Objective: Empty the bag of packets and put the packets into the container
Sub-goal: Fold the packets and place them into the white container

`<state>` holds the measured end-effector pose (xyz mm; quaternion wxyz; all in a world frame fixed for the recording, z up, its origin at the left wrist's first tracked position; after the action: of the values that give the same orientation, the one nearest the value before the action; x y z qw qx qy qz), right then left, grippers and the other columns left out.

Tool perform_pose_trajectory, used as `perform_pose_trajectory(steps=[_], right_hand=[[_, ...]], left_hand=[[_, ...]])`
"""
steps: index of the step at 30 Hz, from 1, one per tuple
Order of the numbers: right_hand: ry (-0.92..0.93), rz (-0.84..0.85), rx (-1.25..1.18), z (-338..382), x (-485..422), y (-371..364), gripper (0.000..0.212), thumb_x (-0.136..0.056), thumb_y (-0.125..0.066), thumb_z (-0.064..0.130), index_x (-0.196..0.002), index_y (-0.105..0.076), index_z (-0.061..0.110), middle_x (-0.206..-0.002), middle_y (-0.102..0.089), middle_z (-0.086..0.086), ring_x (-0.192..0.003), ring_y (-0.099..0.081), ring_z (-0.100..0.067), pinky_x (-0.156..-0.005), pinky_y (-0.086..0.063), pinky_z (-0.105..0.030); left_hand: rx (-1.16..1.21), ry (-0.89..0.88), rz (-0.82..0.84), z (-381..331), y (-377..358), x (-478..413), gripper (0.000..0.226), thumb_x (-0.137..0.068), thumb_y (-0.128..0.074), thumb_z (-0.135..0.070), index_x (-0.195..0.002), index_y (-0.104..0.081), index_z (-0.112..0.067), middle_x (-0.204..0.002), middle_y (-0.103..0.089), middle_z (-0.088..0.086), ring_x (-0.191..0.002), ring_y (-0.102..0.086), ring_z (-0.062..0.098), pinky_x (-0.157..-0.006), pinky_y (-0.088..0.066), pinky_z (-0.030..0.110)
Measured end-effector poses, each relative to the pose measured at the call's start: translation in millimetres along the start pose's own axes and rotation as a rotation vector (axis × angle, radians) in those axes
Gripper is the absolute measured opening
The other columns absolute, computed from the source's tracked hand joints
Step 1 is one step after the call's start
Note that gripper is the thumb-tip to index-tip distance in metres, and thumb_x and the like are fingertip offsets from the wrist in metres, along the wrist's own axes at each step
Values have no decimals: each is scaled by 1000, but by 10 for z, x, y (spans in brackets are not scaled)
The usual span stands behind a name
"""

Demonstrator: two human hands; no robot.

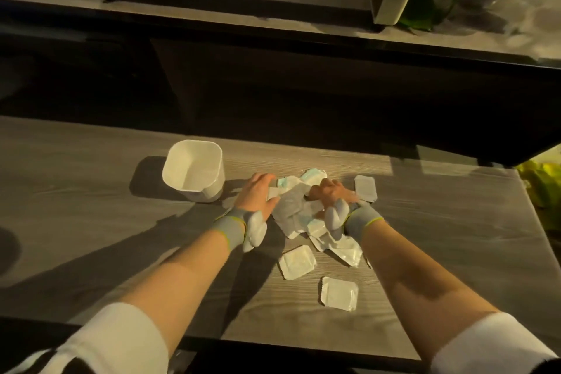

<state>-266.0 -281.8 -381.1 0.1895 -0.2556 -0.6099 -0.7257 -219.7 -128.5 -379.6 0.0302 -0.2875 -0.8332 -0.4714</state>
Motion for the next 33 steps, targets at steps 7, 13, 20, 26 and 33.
perform_pose_trajectory(steps=[7, 13, 20, 26, 33], right_hand=[[-130, -278, -411, -438, 145, 210, 17, -86, -59, 24, -99, -60, 13, -103, -65, -9, -103, -60, -25, -84, -44, -31], [-403, -345, -918, -965, 198, 92, 15, -81, -63, 38, -74, -56, 27, -92, -65, -1, -89, -61, -24, -87, -49, -34], [-401, -293, -905, -681, 156, -92, 23, -87, -59, 34, -75, -53, 15, -81, -52, -5, -80, -48, -21, -74, -34, -25], [-387, -227, -764, -503, 149, -177, 37, -85, -59, 25, -116, -51, 7, -119, -59, -15, -102, -55, -30, -87, -43, -34], [-372, -256, -858, -585, 227, -97, 46, -90, -58, 20, -131, -47, 3, -134, -52, -20, -124, -49, -34, -101, -39, -36]], left_hand=[[-181, 61, 128, 52, -207, -190, 72, -77, -67, -27, -138, -29, -17, -139, -41, 12, -130, -36, 33, -107, -33, 40], [-222, 78, 218, 37, -277, -196, 38, -81, -65, -29, -109, -46, -10, -113, -55, 12, -108, -51, 30, -86, -39, 36], [-52, 63, -73, -74, -4, 10, 14, -90, -51, -21, -87, -42, -10, -103, -48, 17, -93, -50, 33, -80, -38, 40], [71, 71, -128, -142, -226, 158, 11, -90, -44, -5, -98, -36, -6, -93, -48, 18, -80, -52, 32, -69, -38, 37], [149, 265, -91, -51, -447, 156, 56, -89, -53, -38, -126, -35, 1, -129, -40, 23, -116, -46, 34, -97, -36, 37]])
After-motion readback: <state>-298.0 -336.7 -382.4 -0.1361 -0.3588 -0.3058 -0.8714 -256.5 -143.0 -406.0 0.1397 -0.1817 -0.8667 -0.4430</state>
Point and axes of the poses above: each hand's wrist, its own x-axis away from the middle knuckle, its own y-axis out of the back of the hand, z = x × y, the point moved 6 cm from there along -x, towards the middle knuckle
